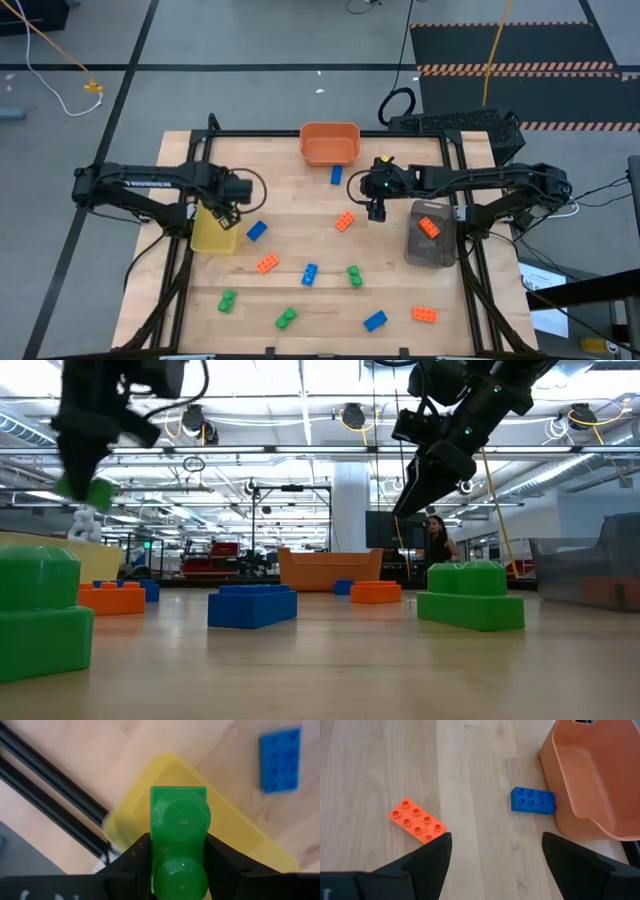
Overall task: Sort & place blocks by color
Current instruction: Put the green game piece into the yellow bin, then put the blue game piece into the orange bin
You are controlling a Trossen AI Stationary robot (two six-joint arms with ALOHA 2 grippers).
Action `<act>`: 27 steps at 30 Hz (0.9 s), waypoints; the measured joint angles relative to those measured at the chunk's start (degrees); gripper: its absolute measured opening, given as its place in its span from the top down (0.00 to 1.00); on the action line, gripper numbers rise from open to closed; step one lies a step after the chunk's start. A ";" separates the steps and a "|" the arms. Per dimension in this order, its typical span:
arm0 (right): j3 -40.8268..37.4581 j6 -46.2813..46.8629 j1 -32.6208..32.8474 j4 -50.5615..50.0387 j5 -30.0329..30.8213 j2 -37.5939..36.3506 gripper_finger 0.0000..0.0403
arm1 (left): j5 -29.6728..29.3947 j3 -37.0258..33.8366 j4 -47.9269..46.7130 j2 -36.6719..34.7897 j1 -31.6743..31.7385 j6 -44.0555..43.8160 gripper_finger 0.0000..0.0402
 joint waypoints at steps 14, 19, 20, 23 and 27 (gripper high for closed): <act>0.00 1.42 -0.03 -0.35 -0.12 0.00 0.25 | 0.24 -8.62 6.86 -0.24 -2.59 -2.39 0.18; 0.00 2.12 -0.03 -0.35 -0.10 0.00 0.25 | 0.22 -8.62 7.98 -0.26 -2.59 -2.80 0.08; 0.00 2.12 -0.03 -0.34 -0.10 0.00 0.25 | 0.22 -8.62 7.95 -0.26 -2.59 -2.83 0.08; 0.00 2.04 -0.03 -0.34 -0.04 0.00 0.25 | 0.22 -8.62 7.97 -0.26 -2.59 -2.87 0.07; 0.00 -0.13 -0.33 1.19 0.08 0.00 0.25 | 0.22 -8.62 8.24 -0.26 -2.21 -1.93 0.07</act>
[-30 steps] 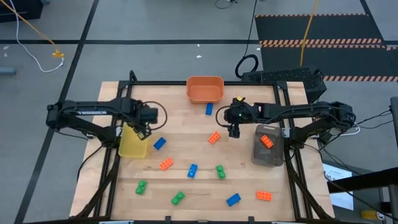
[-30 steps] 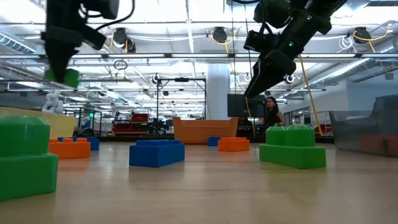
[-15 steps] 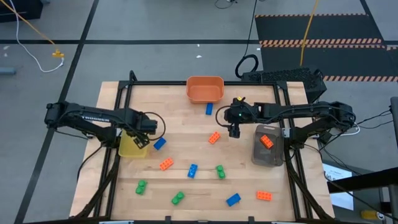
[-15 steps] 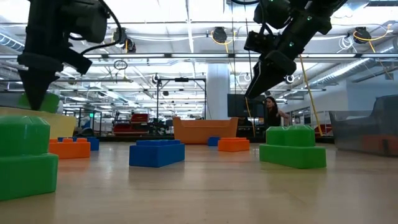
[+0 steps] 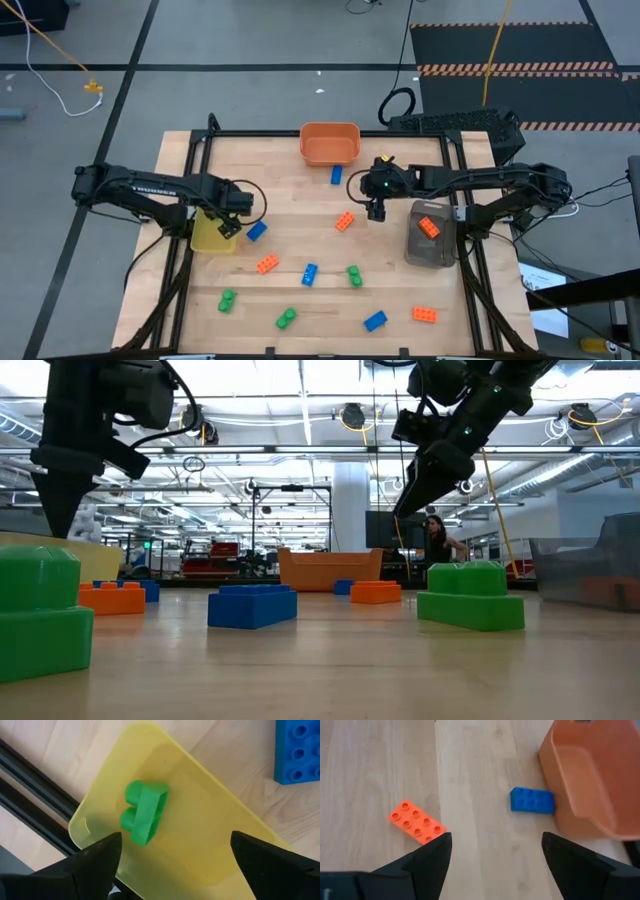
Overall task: Sort & place blocks by color
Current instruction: Put the blue game piece into the orange bin
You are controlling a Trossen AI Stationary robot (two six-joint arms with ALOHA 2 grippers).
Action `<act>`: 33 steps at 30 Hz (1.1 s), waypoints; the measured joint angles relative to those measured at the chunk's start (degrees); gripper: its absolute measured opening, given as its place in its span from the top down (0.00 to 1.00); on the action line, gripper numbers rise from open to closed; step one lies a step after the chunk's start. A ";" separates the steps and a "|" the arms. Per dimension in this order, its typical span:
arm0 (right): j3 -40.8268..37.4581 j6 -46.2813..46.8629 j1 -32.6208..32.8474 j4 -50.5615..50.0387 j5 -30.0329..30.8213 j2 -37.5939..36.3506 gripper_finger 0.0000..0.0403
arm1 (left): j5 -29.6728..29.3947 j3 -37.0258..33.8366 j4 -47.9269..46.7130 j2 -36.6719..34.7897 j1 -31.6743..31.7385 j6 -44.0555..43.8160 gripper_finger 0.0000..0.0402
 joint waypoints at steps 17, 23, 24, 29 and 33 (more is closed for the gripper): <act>0.00 -1.90 -6.68 8.69 2.77 2.77 0.25 | -2.70 11.27 12.94 1.09 6.19 13.09 0.25; 0.00 -1.41 -7.32 8.87 2.75 3.13 0.25 | 0.71 11.32 11.47 6.52 5.87 12.92 0.29; 0.00 -1.50 -7.32 8.83 2.73 3.15 0.25 | 0.82 11.32 11.25 7.64 5.69 12.86 0.30; 0.00 -1.63 -7.35 8.77 2.75 3.15 0.25 | 1.67 11.32 11.36 14.19 4.25 11.39 0.29; 0.00 -2.40 -7.35 8.49 2.75 3.13 0.25 | 3.71 11.32 11.71 19.15 3.03 10.20 0.29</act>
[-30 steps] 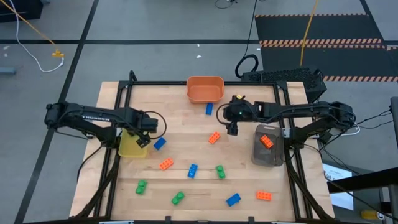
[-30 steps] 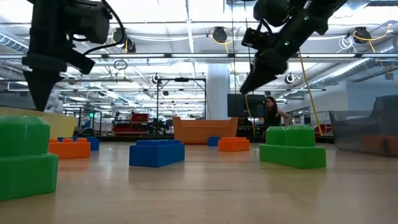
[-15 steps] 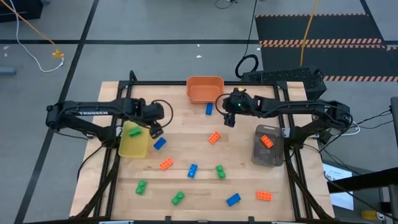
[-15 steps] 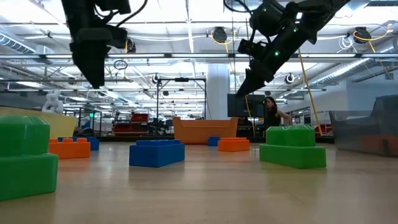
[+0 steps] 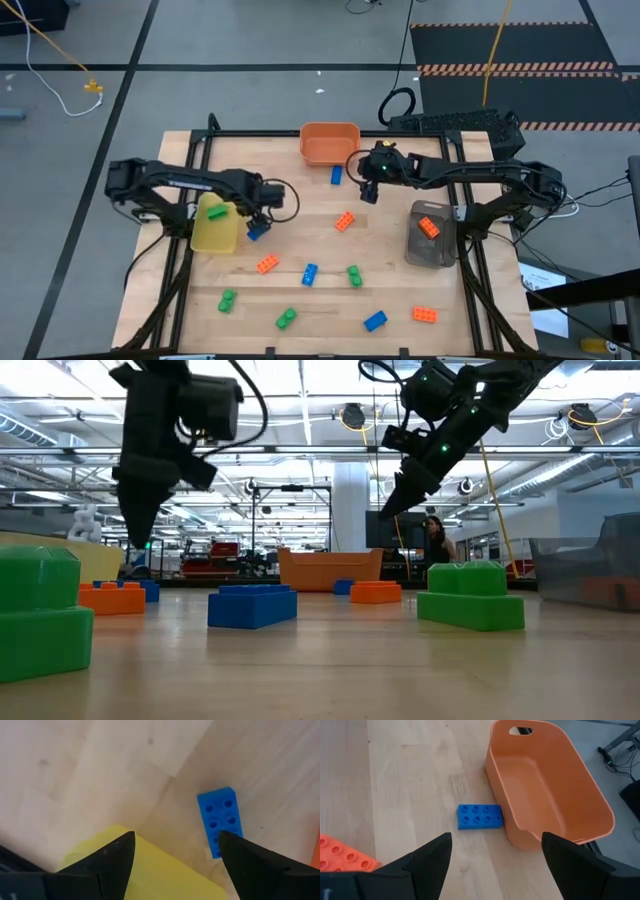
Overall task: Sort & place blocks by color
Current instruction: Put the blue game piece into the orange bin
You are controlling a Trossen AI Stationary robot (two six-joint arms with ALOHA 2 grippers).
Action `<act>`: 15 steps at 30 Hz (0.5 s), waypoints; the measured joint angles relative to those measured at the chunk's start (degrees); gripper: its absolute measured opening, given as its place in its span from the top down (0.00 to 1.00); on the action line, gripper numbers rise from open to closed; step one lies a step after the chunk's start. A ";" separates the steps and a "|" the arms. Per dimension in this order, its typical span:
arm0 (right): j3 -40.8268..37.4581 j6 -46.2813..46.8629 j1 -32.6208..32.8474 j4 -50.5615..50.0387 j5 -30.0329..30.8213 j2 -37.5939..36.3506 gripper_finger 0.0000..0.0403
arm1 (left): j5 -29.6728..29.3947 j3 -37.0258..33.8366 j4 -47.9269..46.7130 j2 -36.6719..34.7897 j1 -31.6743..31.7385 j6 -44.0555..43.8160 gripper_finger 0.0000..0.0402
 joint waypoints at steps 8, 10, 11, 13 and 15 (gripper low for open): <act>0.00 -0.29 0.00 -2.07 0.00 0.00 0.25 | 1.54 -0.02 1.49 5.66 -2.21 -2.69 0.26; 0.00 -0.29 0.00 -2.11 0.02 0.00 0.25 | 1.84 0.00 3.29 5.82 -2.53 -3.26 0.25; 0.00 -0.29 0.00 -2.10 0.02 0.00 0.25 | 2.35 -0.02 4.30 5.84 -2.76 -3.45 0.25; 0.00 -0.29 0.00 -2.24 0.01 0.00 0.25 | 2.90 0.00 6.05 5.84 -3.29 -4.09 0.24; 0.00 -0.29 0.00 -2.50 0.02 0.00 0.25 | 2.97 0.00 6.67 5.84 -3.85 -4.86 0.24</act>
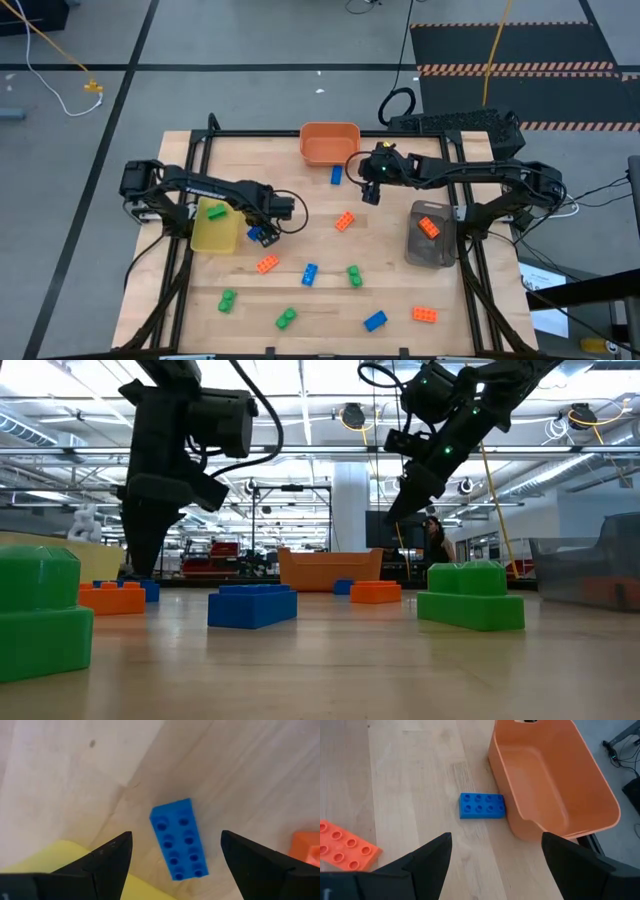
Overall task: Sort & place blocks by color
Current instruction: Put the blue game piece into the orange bin
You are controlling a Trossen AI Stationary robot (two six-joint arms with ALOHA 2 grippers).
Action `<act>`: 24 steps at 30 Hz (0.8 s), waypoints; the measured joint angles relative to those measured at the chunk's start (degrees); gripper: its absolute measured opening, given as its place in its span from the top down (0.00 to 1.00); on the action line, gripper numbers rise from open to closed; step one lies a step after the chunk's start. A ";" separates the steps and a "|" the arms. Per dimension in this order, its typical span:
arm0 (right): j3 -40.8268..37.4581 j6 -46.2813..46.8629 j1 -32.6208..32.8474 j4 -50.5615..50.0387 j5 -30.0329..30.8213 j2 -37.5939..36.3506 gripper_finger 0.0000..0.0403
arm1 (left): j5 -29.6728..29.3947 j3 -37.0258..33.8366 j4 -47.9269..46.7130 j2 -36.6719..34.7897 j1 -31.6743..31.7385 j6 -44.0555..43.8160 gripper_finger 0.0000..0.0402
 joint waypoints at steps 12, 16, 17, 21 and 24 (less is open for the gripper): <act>0.02 0.52 0.00 -0.80 0.01 0.00 0.25 | -1.01 -0.13 0.32 2.43 -0.58 -2.61 0.24; 0.02 0.86 0.00 -1.62 0.04 -0.02 0.25 | -0.17 -0.11 0.86 5.62 -0.58 -0.86 0.24; 0.02 0.87 0.00 -1.78 0.04 -0.02 0.25 | -0.30 -0.13 1.14 6.27 -0.58 -0.20 0.24; 0.02 0.61 0.00 -2.16 0.20 -0.02 0.25 | -0.27 0.00 2.91 7.43 -0.58 2.72 0.27; 0.02 0.57 0.00 -2.23 0.22 -0.02 0.25 | 0.21 -0.02 4.06 7.52 -0.08 5.30 0.39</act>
